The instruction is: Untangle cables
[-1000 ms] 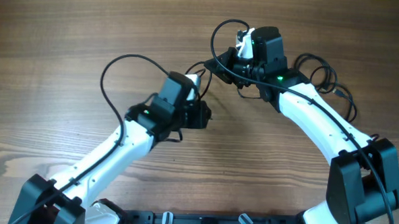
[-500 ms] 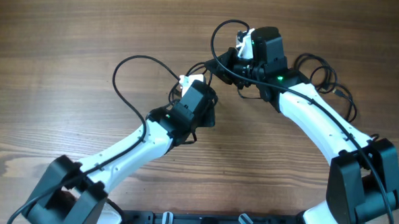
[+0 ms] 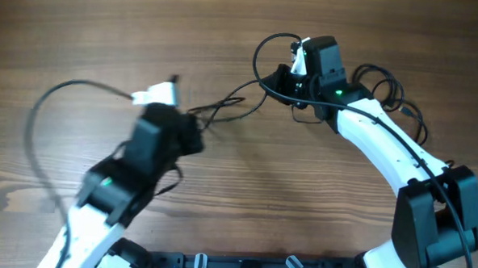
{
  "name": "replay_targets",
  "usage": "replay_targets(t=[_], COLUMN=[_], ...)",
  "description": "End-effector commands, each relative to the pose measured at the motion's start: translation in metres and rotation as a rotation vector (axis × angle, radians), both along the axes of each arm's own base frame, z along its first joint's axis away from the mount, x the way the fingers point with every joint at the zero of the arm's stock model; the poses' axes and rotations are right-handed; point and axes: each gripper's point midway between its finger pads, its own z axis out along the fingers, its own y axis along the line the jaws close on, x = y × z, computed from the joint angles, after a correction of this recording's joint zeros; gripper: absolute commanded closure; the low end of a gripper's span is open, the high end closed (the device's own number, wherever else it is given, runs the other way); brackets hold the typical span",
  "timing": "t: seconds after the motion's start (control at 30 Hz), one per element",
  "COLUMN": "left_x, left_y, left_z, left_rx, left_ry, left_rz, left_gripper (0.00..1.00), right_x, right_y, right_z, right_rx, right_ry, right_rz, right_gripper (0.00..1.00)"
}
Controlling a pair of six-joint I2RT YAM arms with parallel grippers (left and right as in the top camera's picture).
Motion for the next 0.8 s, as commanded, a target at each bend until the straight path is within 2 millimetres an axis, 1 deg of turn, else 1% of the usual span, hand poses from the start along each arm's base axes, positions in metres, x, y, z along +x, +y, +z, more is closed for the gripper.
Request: replay_targets(t=[0.0, 0.03, 0.17, 0.2, 0.23, 0.27, 0.33, 0.37, 0.4, 0.47, 0.5, 0.53, 0.57, 0.6, 0.63, 0.67, 0.7, 0.77], left_x=[-0.006, -0.01, -0.021, -0.023, -0.024, -0.024, -0.023, -0.021, -0.019, -0.013, -0.009, 0.0, 0.005, 0.01, 0.013, 0.017, 0.019, 0.02], left_y=[0.074, 0.093, 0.148, 0.161, 0.171, 0.177, 0.187, 0.191, 0.194, 0.194, 0.189, 0.175, 0.166, 0.158, 0.15, 0.142, 0.139, 0.139], left_z=[0.025, 0.027, 0.022, 0.018, 0.013, 0.01, 0.001, -0.006, -0.018, -0.036, -0.047, -0.062, -0.068, -0.074, -0.079, -0.085, -0.089, -0.094], left_rx=[0.025, 0.025, 0.04, 0.036, 0.033, 0.036, 0.04, 0.038, 0.041, 0.043, 0.02, -0.02, -0.04, -0.066, -0.092, -0.131, -0.146, -0.149], left_ry=[-0.079, -0.082, -0.048, -0.03, -0.008, 0.008, 0.044, 0.074, 0.12, 0.194, 0.236, 0.288, 0.309, 0.326, 0.34, 0.362, 0.375, 0.391], left_rz=[0.251, 0.315, 0.522, 0.566, 0.603, 0.625, 0.664, 0.674, 0.683, 0.675, 0.649, 0.562, 0.503, 0.448, 0.403, 0.369, 0.357, 0.357], left_gripper=[0.96, 0.96, 0.96, 0.96, 0.96, 0.96, 0.96, 0.96, 0.96, 0.96, 0.96, 0.96, 0.96, 0.96, 0.96, 0.96, 0.96, 0.96], right_x=[0.012, 0.012, 0.014, 0.015, 0.015, 0.016, 0.018, 0.019, 0.019, 0.018, 0.015, 0.009, 0.004, -0.001, -0.007, -0.014, -0.018, -0.025], right_y=[-0.028, -0.038, -0.083, -0.092, -0.099, -0.105, -0.123, -0.132, -0.143, -0.155, -0.159, -0.158, -0.155, -0.151, -0.142, -0.131, -0.123, -0.104], right_z=[0.005, 0.001, -0.009, -0.007, -0.001, 0.002, 0.008, 0.011, 0.014, 0.013, 0.011, 0.007, 0.005, 0.002, 0.0, -0.003, -0.004, -0.005], right_rx=[-0.072, -0.085, -0.084, -0.048, 0.013, 0.033, 0.083, 0.113, 0.144, 0.161, 0.162, 0.162, 0.155, 0.14, 0.117, 0.098, 0.089, 0.077], right_ry=[-0.05, -0.035, 0.05, 0.064, 0.06, 0.054, 0.043, 0.047, 0.052, 0.068, 0.09, 0.125, 0.14, 0.14, 0.135, 0.132, 0.134, 0.136], right_rz=[-0.029, -0.04, -0.125, -0.125, -0.099, -0.092, -0.095, -0.106, -0.121, -0.147, -0.16, -0.161, -0.146, -0.112, -0.059, -0.002, 0.028, 0.082], right_gripper=[0.96, 0.96, 0.96, 0.96, 0.96, 0.96, 0.96, 0.96, 0.96, 0.96, 0.96, 0.96, 0.96, 0.95, 0.93, 0.83, 0.77, 0.69])
